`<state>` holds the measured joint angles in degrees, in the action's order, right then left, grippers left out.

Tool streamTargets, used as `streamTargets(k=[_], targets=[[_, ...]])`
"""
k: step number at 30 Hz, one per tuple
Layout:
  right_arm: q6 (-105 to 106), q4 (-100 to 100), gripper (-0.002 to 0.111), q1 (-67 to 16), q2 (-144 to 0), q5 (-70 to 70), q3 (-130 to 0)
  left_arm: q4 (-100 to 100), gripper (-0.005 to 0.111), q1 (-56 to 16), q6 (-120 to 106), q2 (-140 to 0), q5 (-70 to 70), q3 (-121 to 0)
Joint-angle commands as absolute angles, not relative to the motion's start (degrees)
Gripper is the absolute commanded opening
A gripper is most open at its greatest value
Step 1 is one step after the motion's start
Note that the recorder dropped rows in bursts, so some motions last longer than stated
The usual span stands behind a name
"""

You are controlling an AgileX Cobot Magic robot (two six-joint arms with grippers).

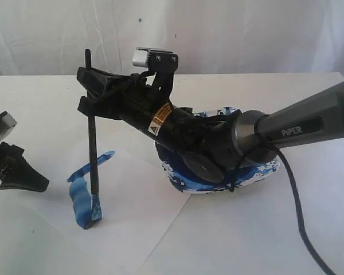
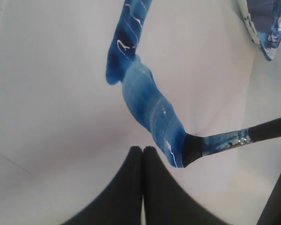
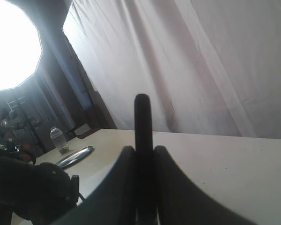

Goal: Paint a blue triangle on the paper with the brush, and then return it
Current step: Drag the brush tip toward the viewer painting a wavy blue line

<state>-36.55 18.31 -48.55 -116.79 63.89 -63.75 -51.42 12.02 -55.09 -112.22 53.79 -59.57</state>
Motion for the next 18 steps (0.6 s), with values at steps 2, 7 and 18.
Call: streamTargets(k=[2,7,18], targets=[[-35.6,19.5,0.000,-48.5,-115.4,63.4,-62.5,-53.3,0.000,11.9,-56.2,-115.6,54.8,-59.3],[-33.5,17.1,0.000,-48.5,-115.4,69.6,-62.5,-54.6,0.000,11.9,-57.4,-116.7,53.7,-59.3],[-21.1,-9.7,0.000,-47.8,-115.1,70.0,-63.4,-54.5,0.000,11.9,-57.4,-116.7,53.3,-59.3]])
